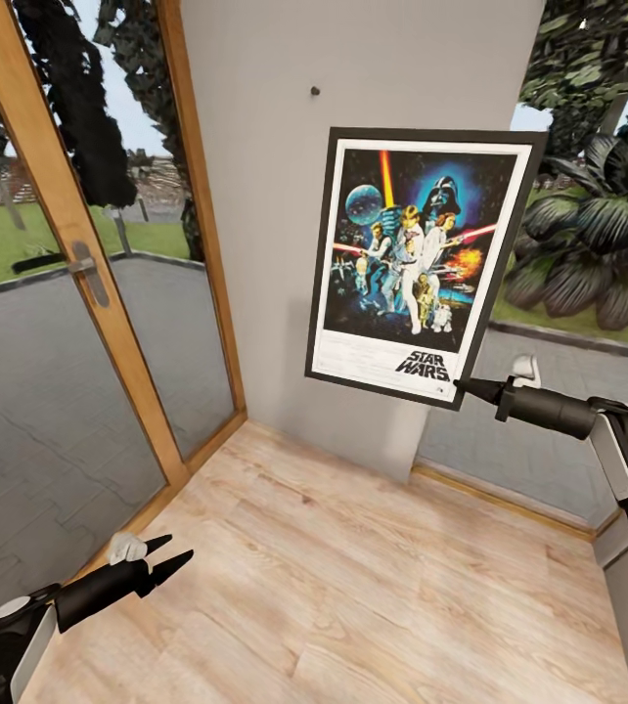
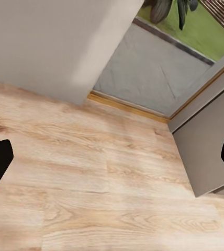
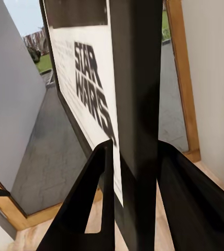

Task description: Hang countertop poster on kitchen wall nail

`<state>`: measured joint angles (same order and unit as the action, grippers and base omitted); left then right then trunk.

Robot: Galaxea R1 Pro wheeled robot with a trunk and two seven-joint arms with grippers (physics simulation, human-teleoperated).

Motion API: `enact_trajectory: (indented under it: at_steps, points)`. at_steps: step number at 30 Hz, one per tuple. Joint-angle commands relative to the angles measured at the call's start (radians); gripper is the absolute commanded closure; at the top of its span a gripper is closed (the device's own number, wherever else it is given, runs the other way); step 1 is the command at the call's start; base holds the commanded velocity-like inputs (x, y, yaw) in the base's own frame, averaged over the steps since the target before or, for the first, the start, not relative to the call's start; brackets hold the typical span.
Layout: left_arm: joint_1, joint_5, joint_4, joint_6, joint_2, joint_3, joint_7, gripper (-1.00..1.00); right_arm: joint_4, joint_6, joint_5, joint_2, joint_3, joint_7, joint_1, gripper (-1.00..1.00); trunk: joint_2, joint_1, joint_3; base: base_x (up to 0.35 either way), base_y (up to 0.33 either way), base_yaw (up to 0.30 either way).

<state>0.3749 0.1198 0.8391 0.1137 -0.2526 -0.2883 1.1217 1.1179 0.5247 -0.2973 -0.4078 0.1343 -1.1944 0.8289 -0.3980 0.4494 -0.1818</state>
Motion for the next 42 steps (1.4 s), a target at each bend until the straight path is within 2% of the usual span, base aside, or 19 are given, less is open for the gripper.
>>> enact_trajectory:
  at_steps: [1,15,19,31,42]
  points:
    - [0.001,0.004,0.000,0.011,0.000,-0.001,0.004,-1.00,0.000,0.011,-0.007,0.000,0.000,-0.004,0.001,1.00,-0.002,0.001,0.000,0.000,0.000,0.000]
    - [0.001,0.004,0.000,0.011,-0.002,-0.007,0.004,-1.00,0.000,0.012,-0.008,0.000,-0.001,-0.003,0.005,1.00,-0.002,0.001,0.023,0.000,0.000,0.000]
    - [0.001,0.004,0.000,0.011,-0.002,-0.008,0.006,-1.00,-0.001,0.013,-0.008,0.000,-0.003,0.023,0.021,1.00,-0.002,0.001,0.030,0.000,0.000,0.000]
    - [0.001,0.004,0.000,0.011,-0.002,-0.009,0.007,-1.00,-0.001,0.032,-0.008,0.003,-0.004,0.028,0.026,1.00,-0.002,0.001,0.050,0.000,0.000,0.000]
    - [0.001,0.004,-0.001,0.013,-0.004,-0.009,0.007,-1.00,0.000,0.038,-0.009,0.007,-0.005,0.027,0.029,1.00,-0.002,0.001,0.054,0.039,0.036,0.000]
